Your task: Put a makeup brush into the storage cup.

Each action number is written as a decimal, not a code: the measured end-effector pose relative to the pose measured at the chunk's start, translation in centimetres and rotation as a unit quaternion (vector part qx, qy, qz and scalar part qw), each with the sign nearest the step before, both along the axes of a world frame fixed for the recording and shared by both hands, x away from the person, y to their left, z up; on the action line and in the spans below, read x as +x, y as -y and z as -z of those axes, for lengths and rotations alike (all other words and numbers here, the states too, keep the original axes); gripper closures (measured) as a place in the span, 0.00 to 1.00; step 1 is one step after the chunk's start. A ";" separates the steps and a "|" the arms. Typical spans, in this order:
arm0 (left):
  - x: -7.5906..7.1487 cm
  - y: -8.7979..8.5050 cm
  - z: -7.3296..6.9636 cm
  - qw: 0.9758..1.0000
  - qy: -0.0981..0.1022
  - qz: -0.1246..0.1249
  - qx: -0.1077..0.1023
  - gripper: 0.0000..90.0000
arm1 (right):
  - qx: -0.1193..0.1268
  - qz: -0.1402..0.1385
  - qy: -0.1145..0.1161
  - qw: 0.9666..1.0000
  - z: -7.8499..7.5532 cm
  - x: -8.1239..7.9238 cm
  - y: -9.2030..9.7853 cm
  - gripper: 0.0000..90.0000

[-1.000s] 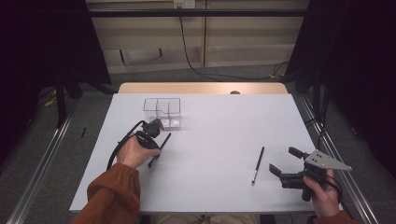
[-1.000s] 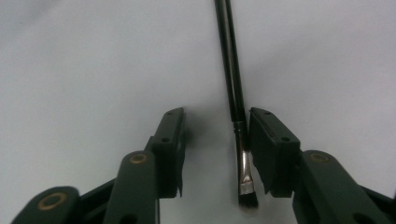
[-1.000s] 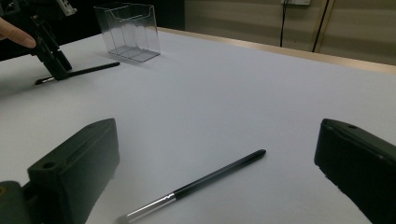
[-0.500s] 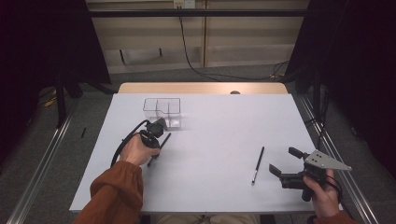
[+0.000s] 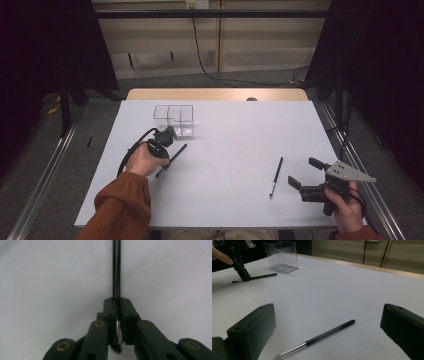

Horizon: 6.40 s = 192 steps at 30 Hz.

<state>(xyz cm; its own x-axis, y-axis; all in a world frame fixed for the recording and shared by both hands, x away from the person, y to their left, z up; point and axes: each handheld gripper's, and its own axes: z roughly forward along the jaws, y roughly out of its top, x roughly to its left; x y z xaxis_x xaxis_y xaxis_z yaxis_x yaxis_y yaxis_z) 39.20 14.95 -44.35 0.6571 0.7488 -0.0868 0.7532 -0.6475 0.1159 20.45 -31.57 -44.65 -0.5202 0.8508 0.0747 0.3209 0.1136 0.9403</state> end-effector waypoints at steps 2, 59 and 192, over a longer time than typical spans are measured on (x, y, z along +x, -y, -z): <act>0.0 -0.1 0.0 1.000 0.003 0.000 -0.004 0.94 | 0.000 0.000 0.000 1.000 0.0 0.0 0.0 0.00; -3.3 -3.1 -4.5 0.940 0.224 0.025 -0.255 0.94 | 0.003 0.006 0.004 1.000 0.0 0.0 0.0 0.00; -8.1 8.4 -5.5 0.925 0.017 0.354 -0.138 0.94 | 0.028 -0.062 0.036 0.997 -2.0 0.9 -2.3 0.01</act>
